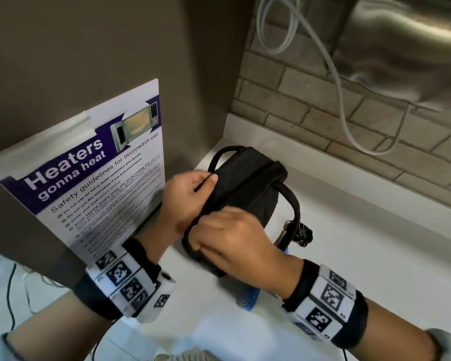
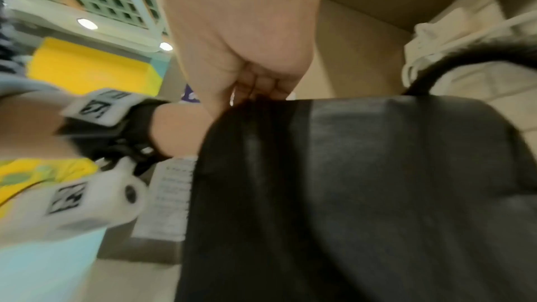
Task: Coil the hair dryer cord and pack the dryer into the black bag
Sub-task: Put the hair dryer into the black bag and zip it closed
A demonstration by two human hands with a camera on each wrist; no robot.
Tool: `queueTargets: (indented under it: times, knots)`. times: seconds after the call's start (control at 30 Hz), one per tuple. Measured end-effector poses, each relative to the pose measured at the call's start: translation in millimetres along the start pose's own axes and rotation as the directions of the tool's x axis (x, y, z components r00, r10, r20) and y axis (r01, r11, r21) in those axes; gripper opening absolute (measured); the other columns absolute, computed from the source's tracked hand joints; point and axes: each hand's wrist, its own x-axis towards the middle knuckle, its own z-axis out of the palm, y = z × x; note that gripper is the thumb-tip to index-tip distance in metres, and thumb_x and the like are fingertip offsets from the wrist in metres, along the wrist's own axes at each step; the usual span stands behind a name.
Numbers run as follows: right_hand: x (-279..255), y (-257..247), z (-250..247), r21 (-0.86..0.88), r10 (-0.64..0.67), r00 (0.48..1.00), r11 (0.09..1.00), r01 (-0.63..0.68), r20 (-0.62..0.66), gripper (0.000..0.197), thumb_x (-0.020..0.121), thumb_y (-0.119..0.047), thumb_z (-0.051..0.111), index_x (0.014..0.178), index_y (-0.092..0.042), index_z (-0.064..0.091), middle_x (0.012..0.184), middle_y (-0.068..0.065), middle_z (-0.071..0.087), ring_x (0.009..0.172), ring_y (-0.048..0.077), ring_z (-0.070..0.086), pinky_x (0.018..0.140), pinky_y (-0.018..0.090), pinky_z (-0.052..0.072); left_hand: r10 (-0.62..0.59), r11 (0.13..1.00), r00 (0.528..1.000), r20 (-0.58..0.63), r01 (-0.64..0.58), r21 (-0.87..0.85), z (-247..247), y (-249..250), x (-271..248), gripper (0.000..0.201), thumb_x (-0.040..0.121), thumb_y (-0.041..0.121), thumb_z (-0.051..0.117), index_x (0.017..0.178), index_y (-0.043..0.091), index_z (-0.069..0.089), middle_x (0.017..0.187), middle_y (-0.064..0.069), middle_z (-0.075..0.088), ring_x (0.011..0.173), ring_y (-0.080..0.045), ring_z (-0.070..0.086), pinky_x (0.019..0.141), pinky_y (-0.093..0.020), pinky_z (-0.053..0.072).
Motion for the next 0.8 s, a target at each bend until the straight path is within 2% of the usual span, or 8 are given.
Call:
queueTargets:
  times: [0.13,0.2,0.33,0.4,0.47,0.63,0.73,0.8]
  knots:
    - [-13.2,-7.6,27.7,-0.101,-0.117,0.988,0.987,0.127,0.099,0.016,0.082,0.0,0.057,0.084,-0.015,0.059,0.071,0.001,0.055,0.067,0.021,0.053,0.066,0.03,0.038,0.076,0.983,0.991,0.11,-0.092,0.156,-3.2,1.0,13.8,0.019,0.092,0.021,0.06,0.093,0.008,0.074,0.078,-0.001,0.076,0.075,-0.006,0.068,0.07,-0.023,0.05]
    - [-21.2,-8.3,39.7,-0.115,-0.127,0.969,0.981,0.154,0.213,0.019,0.078,0.002,0.053,0.084,-0.015,0.057,0.07,0.001,0.055,0.067,0.021,0.053,0.067,0.03,0.035,0.085,0.968,0.983,0.16,-0.119,0.219,-7.9,-0.4,19.1,0.02,0.092,0.022,0.06,0.095,0.01,0.075,0.082,-0.004,0.076,0.075,-0.009,0.07,0.074,-0.028,0.052]
    - [-26.2,-11.8,49.7,-0.09,-0.007,0.927,0.995,0.044,0.376,0.032,0.066,0.002,0.048,0.088,-0.016,0.061,0.072,-0.001,0.059,0.068,0.022,0.058,0.064,0.029,0.039,0.093,0.953,0.972,0.214,-0.149,0.264,-11.7,-0.3,23.0,0.019,0.092,0.021,0.059,0.1,0.014,0.075,0.084,0.004,0.076,0.072,0.013,0.061,0.068,-0.008,0.044]
    - [-23.8,-10.4,47.1,-0.052,0.041,0.917,0.998,-0.022,0.397,0.036,0.068,0.002,0.049,0.097,-0.016,0.061,0.08,0.001,0.061,0.074,0.025,0.061,0.068,0.033,0.046,0.106,0.938,0.969,0.224,-0.172,0.301,-12.8,-1.0,22.7,0.019,0.092,0.024,0.058,0.102,0.018,0.074,0.086,-0.001,0.077,0.077,0.001,0.066,0.075,-0.019,0.049]
    - [-23.6,-9.3,40.6,0.007,0.064,0.919,0.997,-0.072,0.388,0.032,0.076,0.0,0.057,0.103,-0.017,0.061,0.089,0.002,0.063,0.082,0.026,0.062,0.075,0.035,0.05,0.118,0.917,0.963,0.241,-0.199,0.345,-13.5,0.6,20.0,0.02,0.093,0.028,0.056,0.103,0.021,0.072,0.085,-0.004,0.076,0.08,-0.016,0.07,0.078,-0.036,0.053]
    - [-37.2,-4.4,5.9,0.23,0.164,0.959,0.948,-0.218,0.233,0.018,0.091,-0.011,0.052,0.104,-0.016,0.063,0.097,0.001,0.064,0.091,0.02,0.06,0.081,0.032,0.049,0.093,0.87,0.975,0.204,-0.179,0.46,-15.3,6.9,7.8,0.029,0.093,0.031,0.055,0.119,0.021,0.066,0.104,-0.003,0.074,0.097,-0.023,0.067,0.082,-0.035,0.052]
    - [-58.8,12.7,-20.9,0.3,0.311,0.946,0.897,-0.324,0.092,0.015,0.09,-0.009,0.058,0.1,-0.016,0.067,0.095,-0.003,0.065,0.088,0.011,0.062,0.079,0.024,0.05,0.272,0.728,0.956,0.113,-0.281,0.626,-15.7,18.6,-12.8,0.027,0.092,0.028,0.053,0.112,0.018,0.067,0.098,-0.004,0.073,0.089,-0.03,0.06,0.076,-0.04,0.049]
    - [-79.2,34.7,-31.6,0.272,0.428,0.902,0.863,-0.426,0.055,0.015,0.089,-0.009,0.06,0.099,-0.019,0.067,0.093,-0.006,0.066,0.083,0.007,0.062,0.074,0.023,0.051,0.376,0.705,0.923,0.085,-0.344,0.62,-7.6,31.7,-31.4,0.026,0.091,0.026,0.053,0.109,0.015,0.069,0.1,-0.004,0.072,0.091,-0.03,0.059,0.078,-0.042,0.049]
